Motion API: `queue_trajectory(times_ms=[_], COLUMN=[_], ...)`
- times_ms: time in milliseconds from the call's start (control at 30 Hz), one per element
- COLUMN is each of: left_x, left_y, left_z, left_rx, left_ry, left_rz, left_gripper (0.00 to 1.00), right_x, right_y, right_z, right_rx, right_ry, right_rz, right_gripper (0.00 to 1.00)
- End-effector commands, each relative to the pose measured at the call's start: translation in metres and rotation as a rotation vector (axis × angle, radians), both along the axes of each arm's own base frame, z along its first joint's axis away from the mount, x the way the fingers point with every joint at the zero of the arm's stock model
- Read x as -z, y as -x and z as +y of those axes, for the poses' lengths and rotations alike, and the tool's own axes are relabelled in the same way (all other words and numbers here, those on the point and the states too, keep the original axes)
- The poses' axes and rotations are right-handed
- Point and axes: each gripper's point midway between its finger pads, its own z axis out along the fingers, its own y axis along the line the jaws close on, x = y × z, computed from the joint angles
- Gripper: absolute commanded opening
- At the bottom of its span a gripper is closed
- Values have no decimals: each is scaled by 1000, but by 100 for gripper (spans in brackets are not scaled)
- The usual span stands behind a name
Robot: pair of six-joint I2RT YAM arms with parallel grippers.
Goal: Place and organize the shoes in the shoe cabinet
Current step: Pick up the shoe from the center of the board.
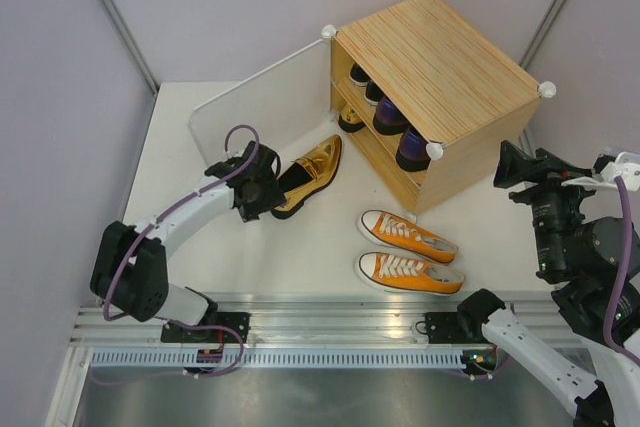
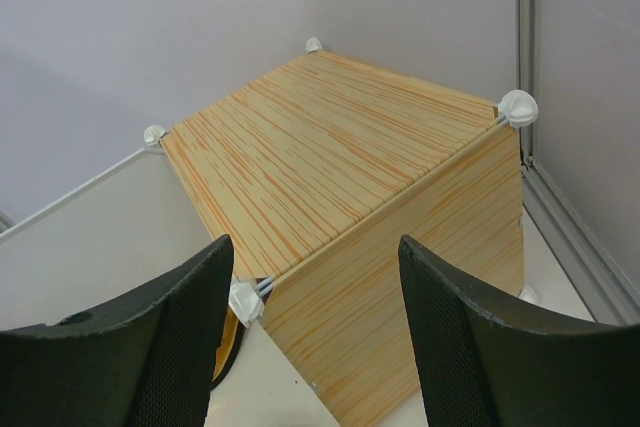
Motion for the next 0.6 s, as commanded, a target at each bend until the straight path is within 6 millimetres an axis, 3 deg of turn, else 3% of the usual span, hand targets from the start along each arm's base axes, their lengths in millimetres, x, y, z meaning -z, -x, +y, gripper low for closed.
queue_trajectory(times_ms=[0,133,333,467,567], left_x=[-28,-47,-61,-54,-37], left_y=[-21,-26,-36,-46,-46], left_z=[-18,-22,-9,3,5], left_rx=[-130,-188,-330,-375,-387], left_ry=[174,274,283,212,173], left_rz=[-165,-258,-337,-357,-324], left_gripper=[71,71,73,73,73], right_x=[5,7,9,9,9], right_y=[0,-1,-2,0,1], right_z=[4,8,10,8,7], right_rx=[-22,-39,-47,-41,-37], right_ry=[15,15,15,18,20], right_rz=[10,15,18,15,13], right_gripper=[72,72,72,72,72])
